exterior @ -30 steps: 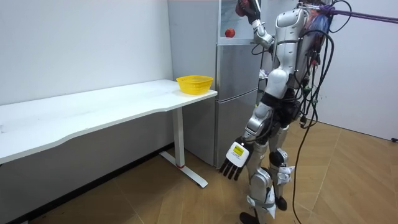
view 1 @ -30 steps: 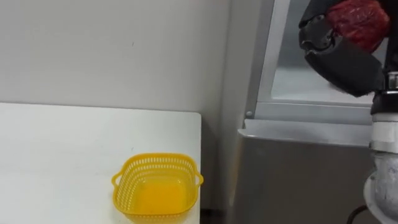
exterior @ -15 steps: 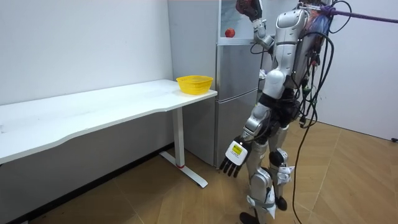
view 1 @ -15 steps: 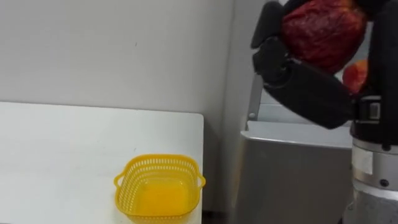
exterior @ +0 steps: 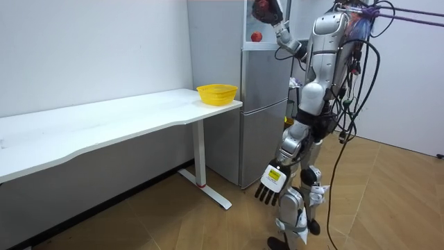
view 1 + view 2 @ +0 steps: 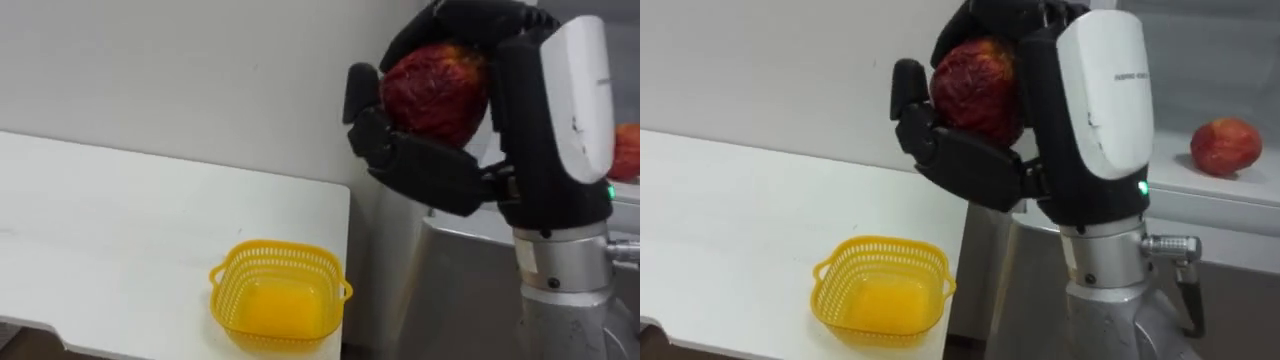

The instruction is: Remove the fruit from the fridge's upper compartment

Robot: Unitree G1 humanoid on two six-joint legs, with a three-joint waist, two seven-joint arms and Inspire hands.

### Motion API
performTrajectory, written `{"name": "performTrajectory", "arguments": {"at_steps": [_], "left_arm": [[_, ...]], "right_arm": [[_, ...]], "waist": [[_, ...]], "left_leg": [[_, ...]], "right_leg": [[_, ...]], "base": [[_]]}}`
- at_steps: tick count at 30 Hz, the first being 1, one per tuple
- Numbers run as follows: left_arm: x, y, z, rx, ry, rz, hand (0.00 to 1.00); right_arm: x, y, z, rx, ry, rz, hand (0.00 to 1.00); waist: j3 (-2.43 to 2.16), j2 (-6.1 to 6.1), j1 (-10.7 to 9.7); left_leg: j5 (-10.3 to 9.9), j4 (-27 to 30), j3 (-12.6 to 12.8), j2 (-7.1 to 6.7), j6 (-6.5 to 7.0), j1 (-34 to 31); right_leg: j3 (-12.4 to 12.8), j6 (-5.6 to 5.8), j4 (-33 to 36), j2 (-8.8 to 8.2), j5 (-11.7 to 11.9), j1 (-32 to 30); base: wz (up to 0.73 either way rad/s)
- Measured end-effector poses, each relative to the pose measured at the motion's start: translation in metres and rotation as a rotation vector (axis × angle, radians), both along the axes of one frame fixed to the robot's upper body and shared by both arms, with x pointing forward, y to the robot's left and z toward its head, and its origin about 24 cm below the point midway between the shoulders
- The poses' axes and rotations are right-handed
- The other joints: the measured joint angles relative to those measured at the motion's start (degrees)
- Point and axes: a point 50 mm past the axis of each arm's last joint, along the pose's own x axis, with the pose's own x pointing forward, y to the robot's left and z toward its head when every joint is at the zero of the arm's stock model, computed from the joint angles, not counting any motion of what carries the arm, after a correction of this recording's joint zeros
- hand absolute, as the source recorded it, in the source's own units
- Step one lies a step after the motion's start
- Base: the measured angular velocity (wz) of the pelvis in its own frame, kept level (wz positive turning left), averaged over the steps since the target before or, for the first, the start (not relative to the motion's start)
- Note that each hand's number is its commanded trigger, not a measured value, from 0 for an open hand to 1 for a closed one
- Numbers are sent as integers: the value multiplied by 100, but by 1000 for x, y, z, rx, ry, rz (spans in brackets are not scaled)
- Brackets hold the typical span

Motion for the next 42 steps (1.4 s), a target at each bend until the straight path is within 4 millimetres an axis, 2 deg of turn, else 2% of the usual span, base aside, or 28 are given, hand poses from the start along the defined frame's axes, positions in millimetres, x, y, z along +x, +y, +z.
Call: {"name": "performTrajectory", "arguments": {"at_steps": [3, 7, 11, 17, 18, 22, 26, 32, 37, 42], "left_arm": [[5, 2, 1, 0, 4, -47, 0], [5, 3, 1, 7, 7, -59, 0], [4, 4, 2, 18, 15, -70, 0], [9, 7, 4, 26, 5, -95, 0], [9, 7, 4, 25, 12, -103, 0], [10, 6, 3, 21, 34, -132, 0], [10, 5, 3, 21, 43, -145, 0], [8, 6, 3, 22, 56, -144, 0], [10, 11, 6, 38, 51, -146, 0], [11, 11, 6, 39, 37, -152, 0]], "right_arm": [[6, 5, -6, -80, 12, -32, 100], [14, 12, -13, -145, 54, -32, 100], [17, 20, -22, -202, 106, -15, 100], [35, 25, -58, -355, 254, -81, 100], [37, 24, -62, -379, 274, -92, 100], [43, 22, -75, -428, 327, -133, 100], [48, 24, -95, -498, 419, -154, 100], [49, 26, -102, -538, 472, -150, 100], [54, 20, -113, -558, 528, -180, 100], [57, 15, -119, -562, 560, -209, 100]], "waist": [[-15, -34, 55], [7, -92, 214], [-8, -170, 262], [23, -276, 405], [24, -278, 480], [24, -280, 570], [31, -297, 699], [22, -357, 727], [27, -349, 727], [52, -308, 735]], "left_leg": [[0, 46, -128, -11, 0, -96], [0, 47, -187, -16, 0, -137], [4, 45, -297, -26, -2, -145], [5, 52, -311, -32, -2, -161], [6, 55, -311, -34, -2, -175], [19, 61, -398, -41, -10, -225], [32, 55, -444, -65, -6, -267], [46, 63, -471, -92, 17, -250], [46, 39, -466, -107, 20, -256], [45, 38, -459, -107, 20, -258]], "right_leg": [[-144, 1, 1, -13, -1, 2], [-207, 3, 0, -17, -2, -3], [-313, 10, 4, -26, -7, 31], [-366, 14, 3, -35, -9, 39], [-376, 14, 3, -39, -9, 26], [-506, 16, 4, -47, -10, 21], [-533, 33, 2, -68, -21, -3], [-570, 33, 3, -97, -21, 7], [-512, 43, 0, -107, -27, 6], [-446, 52, -5, -97, -33, 2]], "base": [[26], [11], [13], [1], [0], [12], [6], [4], [0], [-1]]}}
